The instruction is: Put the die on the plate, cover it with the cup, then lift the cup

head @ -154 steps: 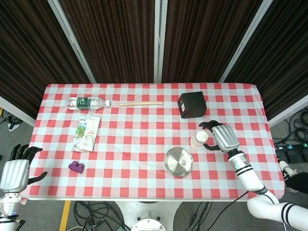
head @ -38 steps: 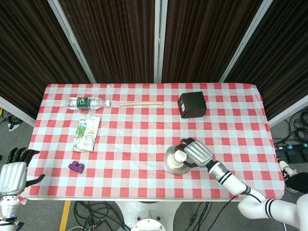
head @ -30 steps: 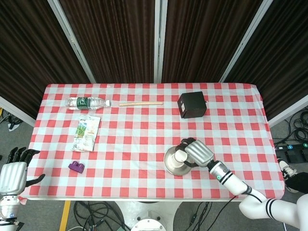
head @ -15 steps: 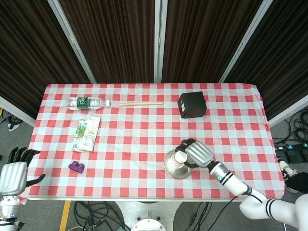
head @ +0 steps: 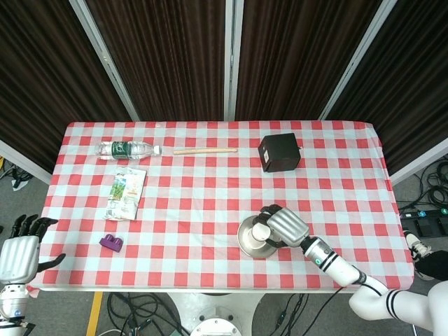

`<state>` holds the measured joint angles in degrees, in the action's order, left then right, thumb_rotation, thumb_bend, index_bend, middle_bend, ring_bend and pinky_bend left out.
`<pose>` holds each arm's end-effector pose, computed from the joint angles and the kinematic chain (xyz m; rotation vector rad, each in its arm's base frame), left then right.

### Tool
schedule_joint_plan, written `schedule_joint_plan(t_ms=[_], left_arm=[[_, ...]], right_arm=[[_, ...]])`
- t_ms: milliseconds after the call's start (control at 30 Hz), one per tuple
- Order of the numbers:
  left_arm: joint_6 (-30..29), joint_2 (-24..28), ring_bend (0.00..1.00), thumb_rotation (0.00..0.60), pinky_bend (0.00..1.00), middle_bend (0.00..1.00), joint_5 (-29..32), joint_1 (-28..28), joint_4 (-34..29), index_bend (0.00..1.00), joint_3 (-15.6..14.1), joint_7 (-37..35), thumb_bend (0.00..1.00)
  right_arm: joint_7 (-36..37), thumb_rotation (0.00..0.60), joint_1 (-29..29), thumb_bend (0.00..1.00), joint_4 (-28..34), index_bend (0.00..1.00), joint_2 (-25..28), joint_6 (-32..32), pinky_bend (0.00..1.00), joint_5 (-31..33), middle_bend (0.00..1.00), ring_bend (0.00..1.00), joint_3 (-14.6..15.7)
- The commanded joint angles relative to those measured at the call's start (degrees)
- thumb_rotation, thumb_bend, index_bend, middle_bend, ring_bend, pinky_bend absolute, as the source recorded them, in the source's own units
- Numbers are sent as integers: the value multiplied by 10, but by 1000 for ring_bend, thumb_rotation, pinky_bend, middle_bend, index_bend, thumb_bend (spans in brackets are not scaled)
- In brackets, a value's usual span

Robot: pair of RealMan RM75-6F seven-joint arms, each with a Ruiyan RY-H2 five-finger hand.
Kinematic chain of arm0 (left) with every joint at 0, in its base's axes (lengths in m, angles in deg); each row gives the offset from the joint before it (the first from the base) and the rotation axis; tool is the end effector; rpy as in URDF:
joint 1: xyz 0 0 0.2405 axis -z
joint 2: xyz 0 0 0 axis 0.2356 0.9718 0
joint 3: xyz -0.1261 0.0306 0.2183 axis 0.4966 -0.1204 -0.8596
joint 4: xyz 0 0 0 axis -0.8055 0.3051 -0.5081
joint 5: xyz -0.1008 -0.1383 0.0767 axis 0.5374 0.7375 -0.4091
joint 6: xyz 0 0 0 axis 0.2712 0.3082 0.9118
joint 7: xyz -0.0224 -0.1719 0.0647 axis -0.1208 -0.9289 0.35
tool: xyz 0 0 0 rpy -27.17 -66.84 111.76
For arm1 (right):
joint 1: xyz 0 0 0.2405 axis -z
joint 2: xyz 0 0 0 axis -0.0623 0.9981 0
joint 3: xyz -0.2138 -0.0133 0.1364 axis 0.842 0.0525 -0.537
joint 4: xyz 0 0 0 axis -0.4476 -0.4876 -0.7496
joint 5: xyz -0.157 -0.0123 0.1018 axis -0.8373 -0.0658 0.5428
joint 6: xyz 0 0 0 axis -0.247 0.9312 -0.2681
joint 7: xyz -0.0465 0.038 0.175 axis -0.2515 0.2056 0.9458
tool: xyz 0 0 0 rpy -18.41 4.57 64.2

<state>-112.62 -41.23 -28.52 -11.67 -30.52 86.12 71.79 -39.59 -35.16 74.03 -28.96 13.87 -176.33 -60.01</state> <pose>-0.3221 0.2019 0.1449 -1.3189 -0.9343 -0.8074 -0.1757 -0.3259 -0.0214 2.1783 -0.8869 1.0049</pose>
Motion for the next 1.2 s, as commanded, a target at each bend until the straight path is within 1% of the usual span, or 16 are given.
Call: schedule_joint_plan(t_ms=[33,133,267,333,433,567,633,767,833,1067,1133,1200], left_arm=[[0,0,125,600,91,236,0,0,0,260,0,0,68],[0,0,125,600,91,235,1,-1,0,260,0,0,67],[1,0,125,600,91,235,3,-1,0,260,1,0,68],[2,-1,125,600,91,235,3,0,0,260,0,0,68],[3,0,125,600,91,235,1,1,1,260,1,0,67],[1,0,125,600,91,235,1,0,0,260,1,0,68],[0,0,125,600,91,236,1,0,0,260,0,0,68],[2,-1,125,600,91,236,4,-1,0,260,1,0,68],[2,-1,125,600,91,235,4,-1,1,260,1,0,67],[0,0,125,600,91,235,3,-1,0,260,1,1,67],[1,0,125,600,91,235,4,-2,0,260,0,0,67],[2,-1,125,600,91,235,6,-3,1,260,0,0,67]], right_arm=[[5,600,-5,277,-20,492,-9,-9,257,20,390,210,-17],[5,600,-6,277,-17,493,-9,-6,257,15,387,210,-17],[-1,600,-2,277,8,492,3,5,257,-9,395,210,4],[-7,600,0,277,14,492,8,6,257,-13,398,210,8],[-19,600,-1,277,7,492,6,-1,257,0,398,210,-1],[-31,600,-6,276,-21,492,-8,-7,257,18,389,210,-18],[-22,600,-6,277,-19,492,-8,-7,257,17,385,210,-17],[-12,600,-2,277,3,492,3,7,257,-9,393,210,3],[-14,600,0,277,7,493,6,11,257,-14,400,210,7],[-12,600,-10,277,-32,493,-10,-13,257,24,385,210,-21],[-8,600,-10,277,-28,494,-9,-8,257,17,384,210,-19],[-5,600,-9,277,-14,494,-3,-1,257,2,389,210,-9]])
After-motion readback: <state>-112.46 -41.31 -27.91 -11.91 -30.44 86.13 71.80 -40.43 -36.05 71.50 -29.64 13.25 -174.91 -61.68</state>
